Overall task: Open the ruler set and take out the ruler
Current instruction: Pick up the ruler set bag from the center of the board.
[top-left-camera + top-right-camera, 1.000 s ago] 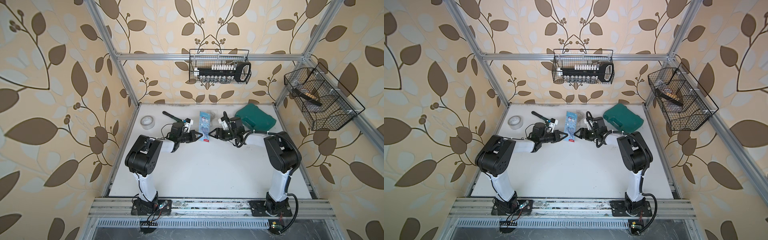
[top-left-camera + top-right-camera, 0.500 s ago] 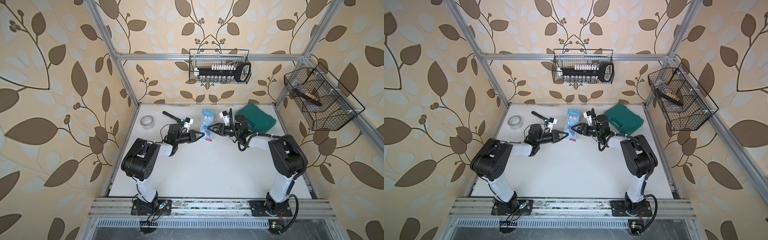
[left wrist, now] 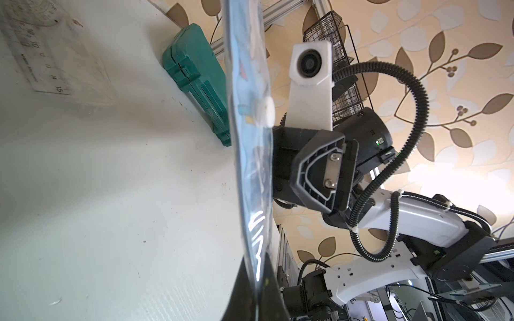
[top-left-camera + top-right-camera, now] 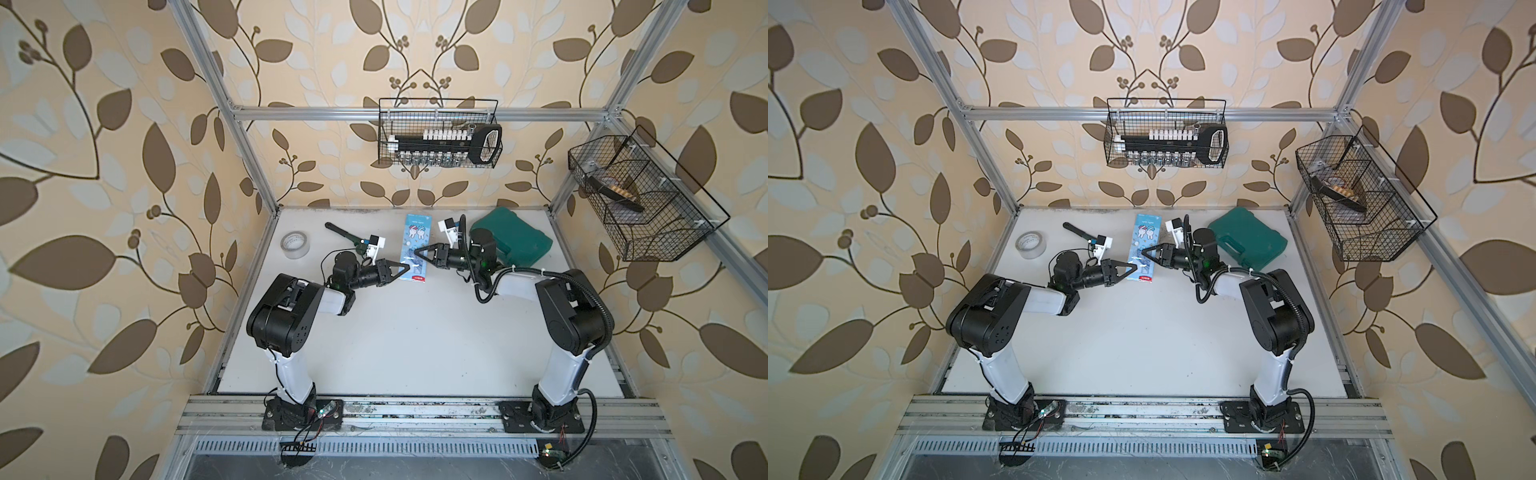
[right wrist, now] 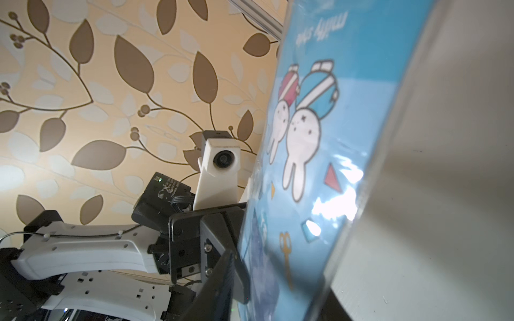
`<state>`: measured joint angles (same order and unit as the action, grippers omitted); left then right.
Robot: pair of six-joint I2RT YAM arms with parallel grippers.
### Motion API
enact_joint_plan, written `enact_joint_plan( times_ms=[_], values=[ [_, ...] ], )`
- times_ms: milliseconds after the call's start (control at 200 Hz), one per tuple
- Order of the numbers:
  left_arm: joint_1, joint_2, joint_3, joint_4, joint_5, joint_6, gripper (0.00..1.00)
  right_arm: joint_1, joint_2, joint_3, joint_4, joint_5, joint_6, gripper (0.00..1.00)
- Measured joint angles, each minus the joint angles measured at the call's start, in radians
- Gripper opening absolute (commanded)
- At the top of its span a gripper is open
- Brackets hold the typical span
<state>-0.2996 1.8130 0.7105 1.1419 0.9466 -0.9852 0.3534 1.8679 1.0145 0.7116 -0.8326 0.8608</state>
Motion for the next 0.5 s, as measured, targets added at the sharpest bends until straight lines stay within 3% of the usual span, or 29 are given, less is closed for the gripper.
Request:
enact_joint_plan(
  times_ms=[200, 280, 315, 370, 500],
  values=[
    [0.003, 0.0, 0.0, -0.01, 0.004, -0.01, 0.0, 0.001, 0.0, 0.002, 0.021, -0.018, 0.013, 0.04],
    [0.006, 0.0, 0.0, -0.027, 0.007, -0.002, 0.1, 0.004, 0.0, 0.002, 0.017, -0.017, 0.013, 0.0],
    [0.006, -0.003, 0.0, -0.039, 0.008, 0.007, 0.19, 0.005, 0.0, 0.002, 0.013, -0.017, 0.012, 0.0],
    [0.006, -0.015, 0.0, -0.074, 0.008, 0.03, 0.44, 0.005, 0.0, 0.002, 0.008, -0.016, 0.01, 0.0],
    [0.006, -0.084, 0.0, -0.211, -0.013, 0.113, 0.7, 0.004, 0.0, 0.002, -0.018, -0.007, 0.01, 0.0]
  ],
)
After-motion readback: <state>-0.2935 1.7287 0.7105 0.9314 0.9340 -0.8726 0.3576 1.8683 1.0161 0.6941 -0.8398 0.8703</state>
